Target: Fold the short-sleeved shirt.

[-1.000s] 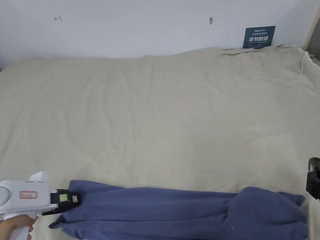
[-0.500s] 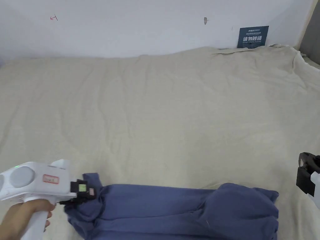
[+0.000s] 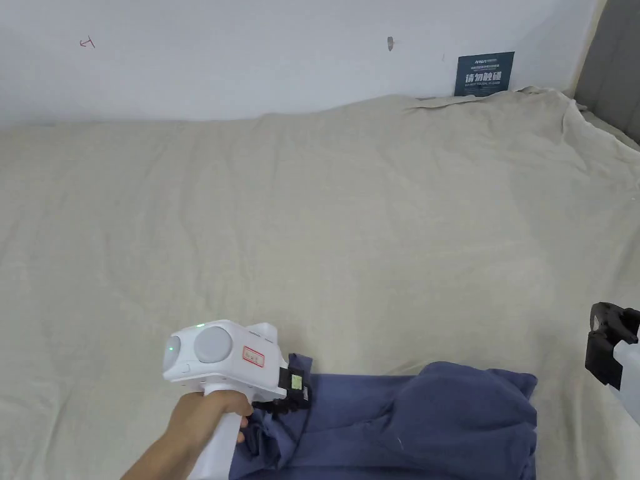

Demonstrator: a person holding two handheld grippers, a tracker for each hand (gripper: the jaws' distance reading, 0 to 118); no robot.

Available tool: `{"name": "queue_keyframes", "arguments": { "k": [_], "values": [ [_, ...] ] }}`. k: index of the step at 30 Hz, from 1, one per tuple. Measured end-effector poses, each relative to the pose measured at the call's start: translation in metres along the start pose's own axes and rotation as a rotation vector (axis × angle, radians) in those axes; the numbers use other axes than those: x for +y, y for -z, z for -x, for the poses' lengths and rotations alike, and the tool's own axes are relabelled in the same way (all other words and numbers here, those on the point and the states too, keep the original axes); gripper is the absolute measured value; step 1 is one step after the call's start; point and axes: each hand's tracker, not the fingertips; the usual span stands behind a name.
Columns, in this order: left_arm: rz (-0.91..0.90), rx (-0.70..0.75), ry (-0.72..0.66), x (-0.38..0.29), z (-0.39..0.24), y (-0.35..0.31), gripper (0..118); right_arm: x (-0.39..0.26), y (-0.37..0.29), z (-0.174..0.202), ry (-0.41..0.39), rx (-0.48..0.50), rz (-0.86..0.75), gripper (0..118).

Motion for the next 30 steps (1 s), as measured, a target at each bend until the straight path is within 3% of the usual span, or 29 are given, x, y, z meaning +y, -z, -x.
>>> {"name": "queue_keyframes", "arguments": {
  "k": [4,5,6,8,10,11,17,19,20,21,22,23,24,25,26,28,30],
  "values": [
    [0.017,0.019,0.002,-0.002,-0.008,0.014,4,-0.001,-0.001,-0.004,0.001,-0.007,0.003,0],
    [0.016,0.023,0.004,-0.002,-0.009,0.015,12,-0.001,-0.001,-0.004,0.001,-0.01,0.004,0],
    [0.011,0.026,0.01,-0.002,-0.01,0.014,24,-0.002,-0.001,-0.005,0.003,-0.011,0.005,0],
    [0.005,0.015,0.022,-0.005,-0.014,0.006,75,-0.003,-0.001,-0.006,0.007,-0.012,0.009,0],
    [-0.022,0.009,0.029,-0.006,-0.016,-0.002,112,-0.003,0.0,-0.005,0.009,-0.008,0.012,0],
    [-0.043,0.011,0.031,-0.007,-0.018,-0.009,118,-0.003,0.0,-0.004,0.008,-0.007,0.013,0],
    [-0.246,0.001,-0.004,-0.015,0.006,-0.062,118,0.002,-0.002,0.002,0.002,0.004,0.004,0],
    [-0.311,0.03,-0.002,-0.021,0.018,-0.078,114,0.003,-0.002,0.004,0.002,0.008,0.001,0],
    [-0.345,0.059,0.002,-0.025,0.024,-0.084,106,0.004,-0.001,0.005,0.002,0.012,0.001,0],
    [-0.39,0.084,0.005,-0.03,0.031,-0.09,93,0.004,-0.001,0.006,0.001,0.016,0.001,0],
    [-0.426,0.103,0.009,-0.034,0.036,-0.093,64,0.005,-0.001,0.008,-0.002,0.018,0.001,0],
    [-0.453,0.117,0.011,-0.038,0.04,-0.095,64,0.005,-0.001,0.009,-0.006,0.02,0.0,0],
    [-0.454,0.133,0.014,-0.041,0.046,-0.094,55,0.005,-0.001,0.011,-0.011,0.022,0.001,0],
    [-0.454,0.139,0.007,-0.043,0.05,-0.092,31,0.005,-0.001,0.012,-0.012,0.026,0.001,0],
    [-0.451,0.13,0.003,-0.045,0.056,-0.088,16,0.005,-0.001,0.013,-0.01,0.028,0.002,0],
    [-0.454,0.126,0.006,-0.051,0.061,-0.08,1,0.005,-0.002,0.014,-0.008,0.032,0.002,0],
    [-0.453,0.141,0.021,-0.058,0.062,-0.07,0,0.004,-0.002,0.016,-0.007,0.034,0.003,0]
  ]
}}
